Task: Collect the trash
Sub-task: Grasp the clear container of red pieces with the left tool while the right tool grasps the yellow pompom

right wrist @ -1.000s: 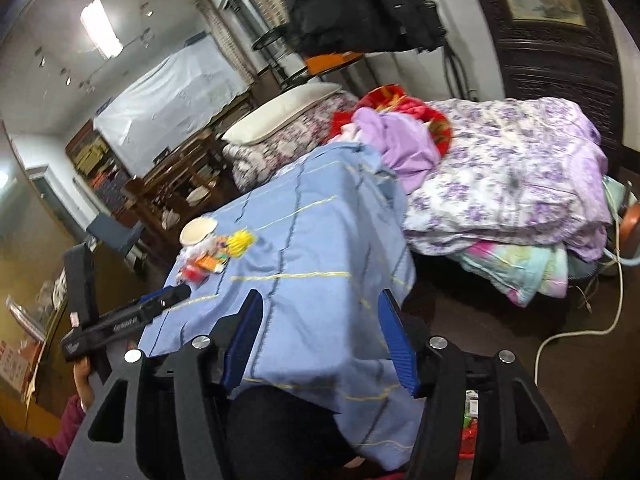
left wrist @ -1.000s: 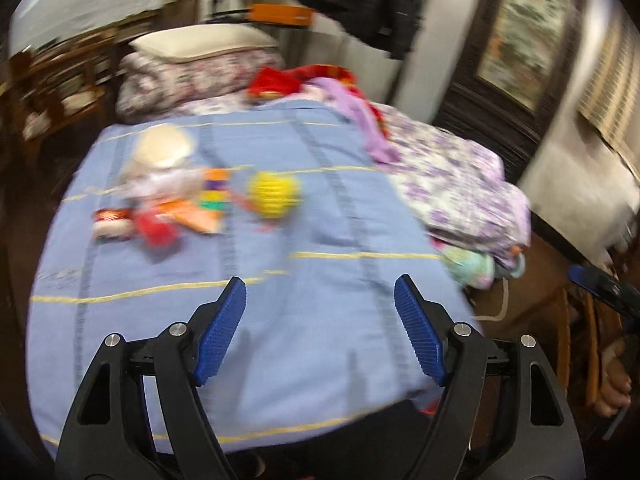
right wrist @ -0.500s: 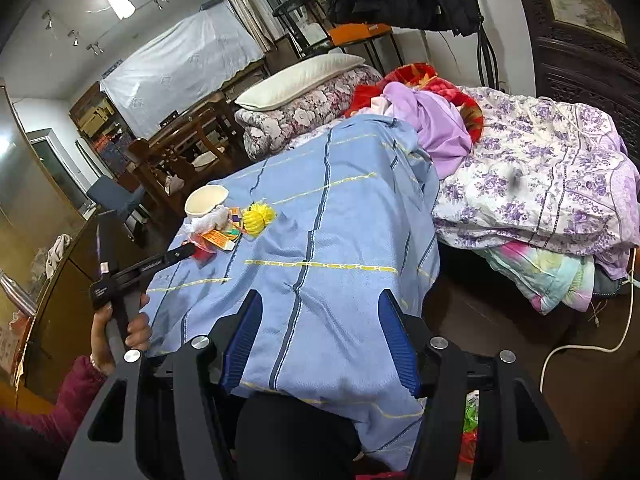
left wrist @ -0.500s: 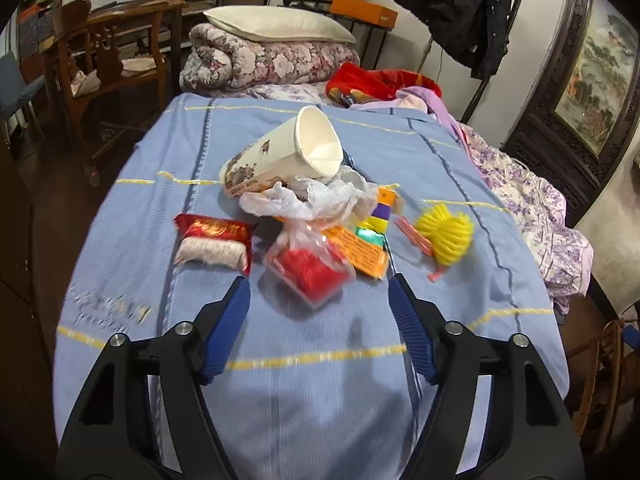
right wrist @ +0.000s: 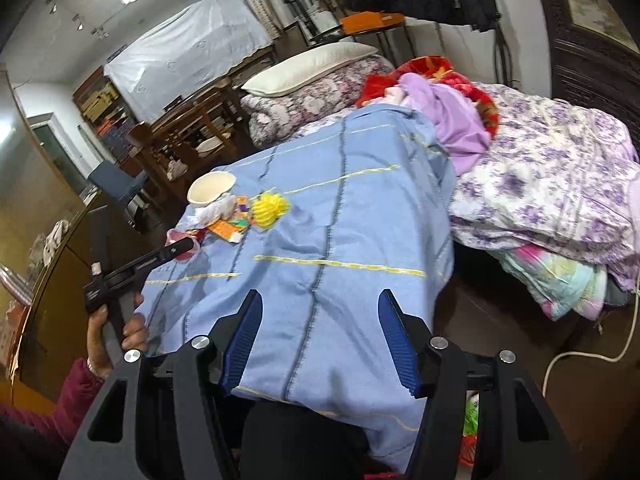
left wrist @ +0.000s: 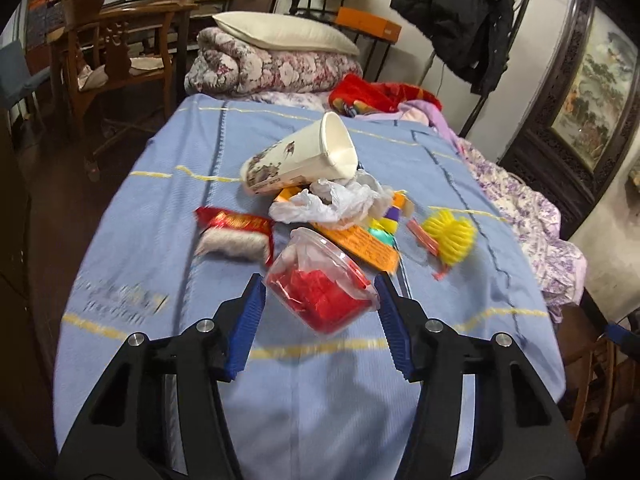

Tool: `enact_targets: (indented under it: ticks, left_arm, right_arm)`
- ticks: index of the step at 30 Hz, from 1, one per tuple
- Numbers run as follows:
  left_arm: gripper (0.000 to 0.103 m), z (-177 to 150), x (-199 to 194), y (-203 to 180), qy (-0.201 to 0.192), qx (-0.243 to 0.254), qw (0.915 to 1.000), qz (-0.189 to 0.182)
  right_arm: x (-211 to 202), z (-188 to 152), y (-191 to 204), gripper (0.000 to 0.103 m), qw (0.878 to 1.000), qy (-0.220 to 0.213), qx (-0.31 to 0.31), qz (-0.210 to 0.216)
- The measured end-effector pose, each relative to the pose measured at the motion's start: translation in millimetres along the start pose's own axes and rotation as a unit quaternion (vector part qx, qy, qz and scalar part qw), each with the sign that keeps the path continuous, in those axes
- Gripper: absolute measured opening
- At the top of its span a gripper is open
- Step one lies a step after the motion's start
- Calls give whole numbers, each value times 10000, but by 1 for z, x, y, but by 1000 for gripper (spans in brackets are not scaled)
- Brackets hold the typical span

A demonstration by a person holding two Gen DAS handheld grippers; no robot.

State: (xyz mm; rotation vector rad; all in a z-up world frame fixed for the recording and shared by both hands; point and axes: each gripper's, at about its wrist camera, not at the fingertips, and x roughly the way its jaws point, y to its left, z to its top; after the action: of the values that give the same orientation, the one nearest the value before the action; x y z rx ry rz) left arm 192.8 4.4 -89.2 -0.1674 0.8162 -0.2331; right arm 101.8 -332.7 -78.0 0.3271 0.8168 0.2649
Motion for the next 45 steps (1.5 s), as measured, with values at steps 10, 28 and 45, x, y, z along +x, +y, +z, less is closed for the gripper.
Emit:
enact_targets:
  ticks: [10, 28, 45]
  left_arm:
    - [55, -23, -34, 8, -131, 1, 9999, 82]
    - [56, -26, -7, 29, -120, -82, 9999, 64]
    - [56, -21, -88, -6, -695, 59, 9973, -233]
  right_arm:
    - [59, 35, 63, 59, 9972, 24, -579, 470]
    - [197, 81, 83, 51, 9948, 528, -689, -542]
    - [64, 64, 102, 25, 9964, -414, -743, -23]
